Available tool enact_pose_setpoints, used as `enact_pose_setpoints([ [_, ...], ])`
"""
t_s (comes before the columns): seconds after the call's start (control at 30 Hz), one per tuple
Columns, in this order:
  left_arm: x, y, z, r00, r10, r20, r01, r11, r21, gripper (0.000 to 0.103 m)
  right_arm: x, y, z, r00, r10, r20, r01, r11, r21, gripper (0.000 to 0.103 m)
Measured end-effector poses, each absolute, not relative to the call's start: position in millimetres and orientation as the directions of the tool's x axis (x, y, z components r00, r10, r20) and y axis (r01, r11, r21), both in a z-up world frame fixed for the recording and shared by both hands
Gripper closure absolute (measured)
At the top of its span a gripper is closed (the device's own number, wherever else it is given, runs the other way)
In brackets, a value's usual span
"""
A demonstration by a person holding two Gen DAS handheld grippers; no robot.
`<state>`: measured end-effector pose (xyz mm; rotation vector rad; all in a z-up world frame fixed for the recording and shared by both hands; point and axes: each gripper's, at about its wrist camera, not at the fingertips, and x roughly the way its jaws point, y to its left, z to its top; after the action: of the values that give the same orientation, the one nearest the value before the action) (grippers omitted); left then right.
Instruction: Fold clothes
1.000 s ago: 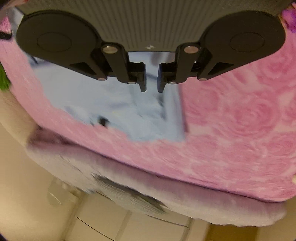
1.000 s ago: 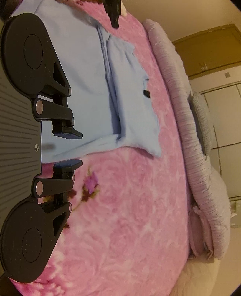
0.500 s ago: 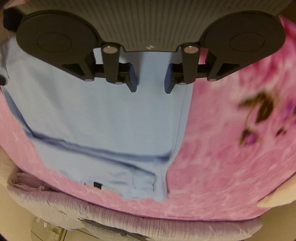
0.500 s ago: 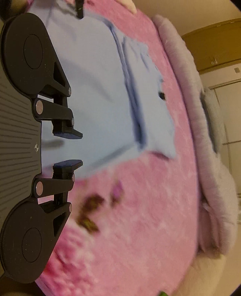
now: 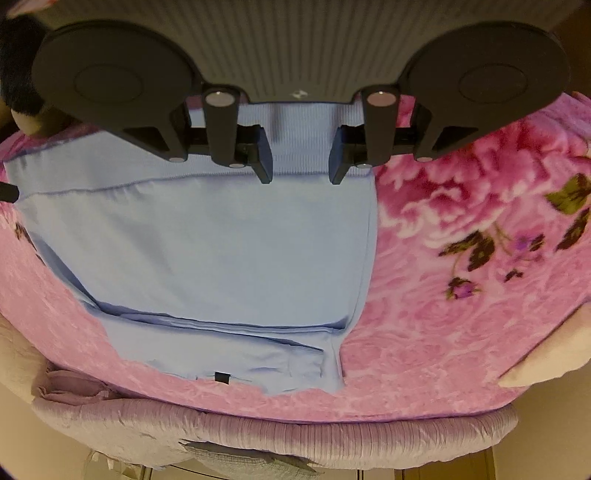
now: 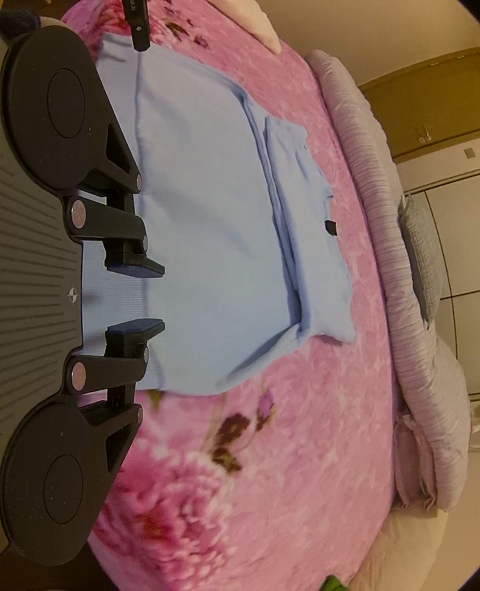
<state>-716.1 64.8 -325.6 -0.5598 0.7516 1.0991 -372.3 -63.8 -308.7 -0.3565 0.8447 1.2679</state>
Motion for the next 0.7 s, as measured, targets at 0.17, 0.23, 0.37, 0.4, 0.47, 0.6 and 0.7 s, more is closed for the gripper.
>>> enact_pose_setpoints([
  [0.17,-722,45,-320,0.246,0.596,-0.765,-0.930,0.366,-0.013,0.072,-381,-88,-311,0.020,0.689,-0.725,-0.927,0.284,0.244,0.075],
  [0.23,-724,40,-319,0.240,0.603,-0.761,-0.930,0.368,-0.003,0.072,-384,-96,-311,0.024,0.687,-0.726,-0.926,0.289,0.243,0.075],
  [0.37,-724,28,-315,0.234,0.615,-0.753,-0.927,0.375,0.018,0.072,-387,-108,-307,0.032,0.696,-0.717,-0.924,0.294,0.245,0.075],
  [0.4,-723,26,-314,0.235,0.617,-0.751,-0.925,0.378,0.021,0.071,-387,-111,-306,0.034,0.700,-0.714,-0.923,0.296,0.246,0.075],
  [0.47,-722,22,-313,0.237,0.619,-0.749,-0.923,0.384,0.025,0.071,-386,-115,-304,0.038,0.706,-0.707,-0.921,0.300,0.249,0.075],
  [0.6,-715,14,-312,0.246,0.619,-0.746,-0.913,0.406,0.035,0.071,-382,-125,-302,0.049,0.711,-0.701,-0.915,0.313,0.253,0.074],
  [0.7,-711,10,-312,0.250,0.616,-0.747,-0.907,0.418,0.041,0.070,-379,-128,-303,0.059,0.711,-0.701,-0.908,0.329,0.258,0.048],
])
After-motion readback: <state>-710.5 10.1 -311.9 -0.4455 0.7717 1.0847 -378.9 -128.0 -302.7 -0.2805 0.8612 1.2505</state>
